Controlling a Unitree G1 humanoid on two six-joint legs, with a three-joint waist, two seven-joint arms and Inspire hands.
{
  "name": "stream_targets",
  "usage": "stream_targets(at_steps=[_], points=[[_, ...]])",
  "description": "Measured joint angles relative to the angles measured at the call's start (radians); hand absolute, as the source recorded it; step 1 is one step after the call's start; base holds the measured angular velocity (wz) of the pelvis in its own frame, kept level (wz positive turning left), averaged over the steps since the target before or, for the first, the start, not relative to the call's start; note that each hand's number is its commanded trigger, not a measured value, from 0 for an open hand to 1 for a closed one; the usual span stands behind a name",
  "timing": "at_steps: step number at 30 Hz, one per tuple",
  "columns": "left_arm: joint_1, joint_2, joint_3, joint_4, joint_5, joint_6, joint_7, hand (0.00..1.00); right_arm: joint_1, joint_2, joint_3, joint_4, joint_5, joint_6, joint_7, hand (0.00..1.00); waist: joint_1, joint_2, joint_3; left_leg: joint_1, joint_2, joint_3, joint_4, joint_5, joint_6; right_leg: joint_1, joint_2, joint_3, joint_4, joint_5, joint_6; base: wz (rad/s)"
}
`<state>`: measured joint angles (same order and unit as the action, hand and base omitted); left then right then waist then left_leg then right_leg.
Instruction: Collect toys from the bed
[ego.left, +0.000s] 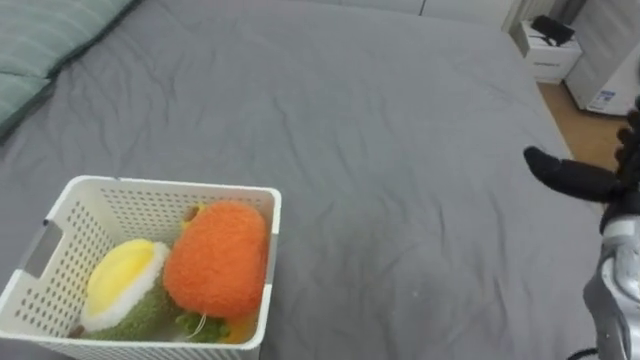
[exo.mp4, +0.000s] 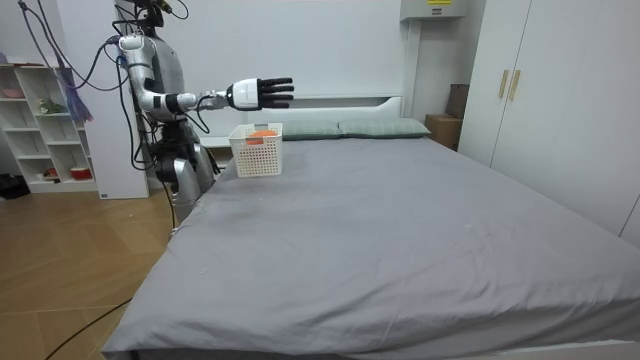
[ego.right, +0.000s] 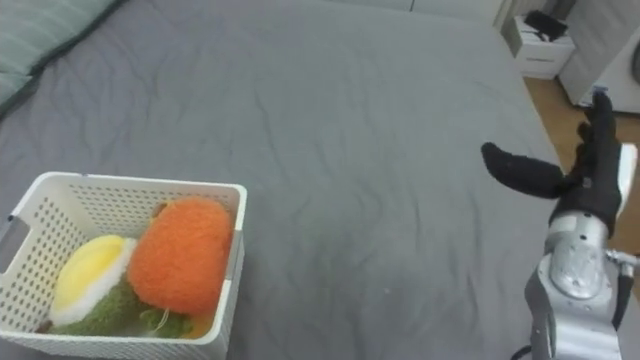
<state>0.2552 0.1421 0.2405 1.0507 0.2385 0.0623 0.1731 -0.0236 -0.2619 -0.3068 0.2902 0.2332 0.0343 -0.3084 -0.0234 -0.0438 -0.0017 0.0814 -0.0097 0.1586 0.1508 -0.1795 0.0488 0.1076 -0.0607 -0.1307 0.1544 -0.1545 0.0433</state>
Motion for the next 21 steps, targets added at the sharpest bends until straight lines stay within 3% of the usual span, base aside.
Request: stream_targets(at_steps=[4,9,11,14,21], points=[[0.01,0.01,0.003,-0.002,-0.005,0.01,-0.003,0.0,0.061,-0.003,-0.028,0.194,0.098,-0.003,-0.016,0.0,-0.025,0.005,-0.0027,0.002,0.001,0.007,0.001,-0.002,0.0,-0.003,0.0,0.005,0.002,0.0,0.0,-0.05],[0.029,0.011,0.031,-0.01,-0.008,0.011,-0.007,0.0,0.139,-0.002,-0.032,0.534,0.124,0.002,0.025,0.0,-0.026,0.007,-0.0014,0.021,0.003,0.01,0.0,-0.009,-0.002,0.013,0.003,0.012,0.0,-0.001,0.0,-0.05],[0.03,0.012,0.031,-0.009,-0.005,0.02,-0.011,0.0,0.154,-0.002,-0.029,0.689,0.101,0.005,0.045,0.0,-0.024,0.019,-0.0024,0.021,0.007,0.02,0.004,-0.021,-0.002,0.011,0.006,0.029,0.002,-0.002,0.0,-0.19],[0.025,0.013,0.031,0.003,0.003,0.024,-0.019,0.0,0.173,0.003,-0.017,0.853,0.071,0.023,0.079,0.0,-0.024,0.018,-0.0013,0.021,0.008,0.03,0.01,-0.022,-0.003,0.007,0.006,0.036,0.004,-0.008,-0.002,-0.11],[0.025,0.011,0.032,0.015,0.049,0.052,-0.035,0.0,0.185,0.012,0.053,1.037,-0.099,0.057,0.146,0.0,-0.016,0.009,0.0024,0.037,0.01,0.035,0.014,-0.025,-0.006,0.013,0.01,0.045,0.0,-0.016,-0.002,-0.03]])
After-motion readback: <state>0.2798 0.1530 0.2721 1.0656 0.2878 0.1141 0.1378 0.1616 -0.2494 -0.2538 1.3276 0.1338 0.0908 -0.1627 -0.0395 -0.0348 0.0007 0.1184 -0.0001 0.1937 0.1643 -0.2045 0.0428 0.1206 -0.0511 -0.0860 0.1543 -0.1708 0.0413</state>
